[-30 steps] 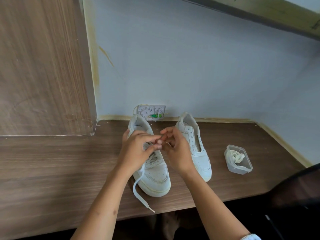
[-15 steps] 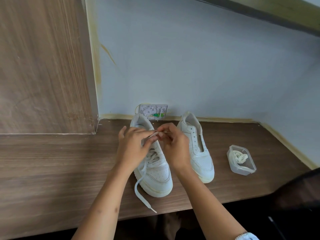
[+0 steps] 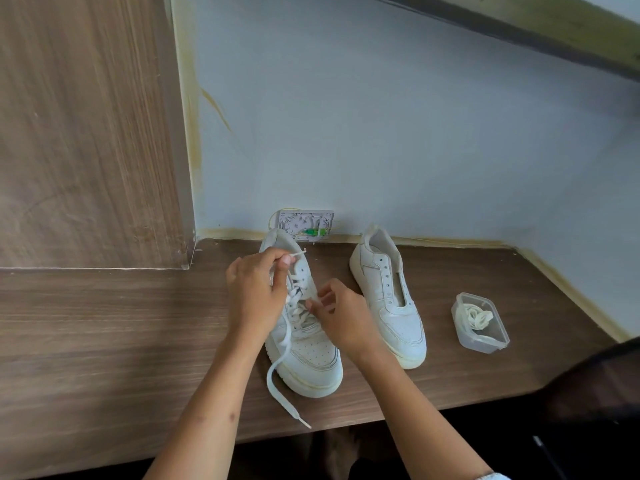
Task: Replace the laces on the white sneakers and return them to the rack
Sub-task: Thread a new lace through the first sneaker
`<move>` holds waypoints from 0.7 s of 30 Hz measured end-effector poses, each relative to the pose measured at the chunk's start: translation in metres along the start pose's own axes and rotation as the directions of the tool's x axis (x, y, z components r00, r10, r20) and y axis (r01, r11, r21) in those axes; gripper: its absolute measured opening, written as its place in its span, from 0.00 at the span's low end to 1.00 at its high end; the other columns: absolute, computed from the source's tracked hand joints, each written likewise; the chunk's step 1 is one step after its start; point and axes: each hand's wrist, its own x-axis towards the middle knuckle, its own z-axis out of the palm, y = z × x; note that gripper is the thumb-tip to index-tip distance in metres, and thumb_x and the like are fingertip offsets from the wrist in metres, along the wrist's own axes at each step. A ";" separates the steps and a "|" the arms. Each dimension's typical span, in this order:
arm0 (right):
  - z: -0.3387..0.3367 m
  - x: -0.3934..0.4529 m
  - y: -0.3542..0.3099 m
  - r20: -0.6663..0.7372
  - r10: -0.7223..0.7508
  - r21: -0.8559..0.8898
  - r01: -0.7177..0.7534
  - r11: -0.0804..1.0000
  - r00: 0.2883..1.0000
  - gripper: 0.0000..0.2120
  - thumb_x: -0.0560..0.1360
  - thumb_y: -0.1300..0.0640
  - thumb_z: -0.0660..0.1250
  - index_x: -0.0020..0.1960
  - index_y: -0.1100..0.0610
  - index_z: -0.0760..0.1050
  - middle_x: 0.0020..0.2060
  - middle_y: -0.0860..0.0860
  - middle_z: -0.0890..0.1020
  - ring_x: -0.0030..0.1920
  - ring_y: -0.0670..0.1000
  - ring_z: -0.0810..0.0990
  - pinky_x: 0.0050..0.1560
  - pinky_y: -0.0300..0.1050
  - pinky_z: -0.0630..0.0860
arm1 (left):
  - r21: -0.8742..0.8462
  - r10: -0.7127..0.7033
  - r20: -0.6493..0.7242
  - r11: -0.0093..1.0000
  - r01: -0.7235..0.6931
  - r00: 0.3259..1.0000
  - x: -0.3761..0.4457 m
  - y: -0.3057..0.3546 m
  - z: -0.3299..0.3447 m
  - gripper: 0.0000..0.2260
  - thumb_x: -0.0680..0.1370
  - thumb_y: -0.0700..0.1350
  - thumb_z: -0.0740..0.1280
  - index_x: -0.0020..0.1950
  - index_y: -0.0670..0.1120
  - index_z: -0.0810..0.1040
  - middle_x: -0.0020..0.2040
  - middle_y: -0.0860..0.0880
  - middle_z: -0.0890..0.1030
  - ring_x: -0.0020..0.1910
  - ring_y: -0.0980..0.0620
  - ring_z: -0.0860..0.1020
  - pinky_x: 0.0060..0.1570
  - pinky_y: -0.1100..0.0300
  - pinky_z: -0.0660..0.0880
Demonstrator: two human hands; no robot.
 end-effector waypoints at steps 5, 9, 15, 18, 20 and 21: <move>-0.003 -0.001 0.002 0.005 -0.013 -0.004 0.013 1.000 1.000 0.17 0.71 0.42 0.73 0.47 0.52 0.73 0.40 0.45 0.79 0.41 0.44 0.77 0.41 0.42 0.76 | 0.175 -0.109 0.164 0.981 0.080 0.980 -0.006 0.001 0.010 0.09 0.83 0.48 0.54 0.51 0.51 0.74 0.46 0.55 0.79 0.52 0.52 0.77 0.72 0.39 0.52; -0.004 -0.004 0.007 0.062 -0.024 0.150 0.015 0.989 0.998 0.18 0.66 0.42 0.78 0.40 0.54 0.75 0.34 0.47 0.81 0.36 0.47 0.80 0.38 0.43 0.77 | 0.061 -0.145 0.185 0.989 0.136 0.972 -0.004 0.005 0.013 0.07 0.82 0.47 0.57 0.47 0.53 0.72 0.44 0.57 0.79 0.50 0.53 0.76 0.71 0.38 0.52; -0.001 -0.003 0.009 -0.027 -0.069 0.309 0.074 0.948 0.997 0.12 0.69 0.54 0.78 0.49 0.54 0.78 0.36 0.50 0.82 0.39 0.49 0.82 0.44 0.46 0.81 | -0.170 -0.119 0.194 0.974 0.152 0.974 -0.001 0.003 0.010 0.08 0.79 0.51 0.59 0.41 0.56 0.74 0.41 0.61 0.82 0.44 0.60 0.79 0.69 0.37 0.58; -0.004 0.000 0.005 -0.104 -0.111 0.348 0.141 0.927 0.988 0.22 0.73 0.60 0.74 0.63 0.48 0.73 0.37 0.52 0.81 0.38 0.45 0.80 0.43 0.36 0.79 | -0.236 -0.108 0.214 0.959 0.158 0.971 0.000 0.001 0.009 0.10 0.76 0.58 0.57 0.42 0.57 0.75 0.41 0.62 0.82 0.41 0.61 0.79 0.67 0.35 0.62; -0.005 0.001 0.004 -0.102 -0.153 0.361 0.180 0.915 0.983 0.21 0.75 0.62 0.71 0.64 0.46 0.75 0.35 0.51 0.80 0.36 0.45 0.79 0.43 0.37 0.78 | -0.238 -0.089 0.232 0.960 0.145 0.969 0.000 0.000 0.010 0.09 0.75 0.59 0.58 0.43 0.58 0.76 0.41 0.62 0.82 0.46 0.59 0.80 0.68 0.38 0.61; -0.005 0.000 0.003 -0.102 -0.159 0.359 0.185 0.915 0.982 0.17 0.76 0.61 0.70 0.62 0.46 0.77 0.34 0.52 0.80 0.35 0.46 0.79 0.42 0.37 0.78 | -0.245 -0.083 0.239 0.959 0.143 0.967 0.000 -0.001 0.010 0.09 0.75 0.59 0.59 0.44 0.58 0.76 0.41 0.61 0.82 0.47 0.58 0.80 0.68 0.38 0.62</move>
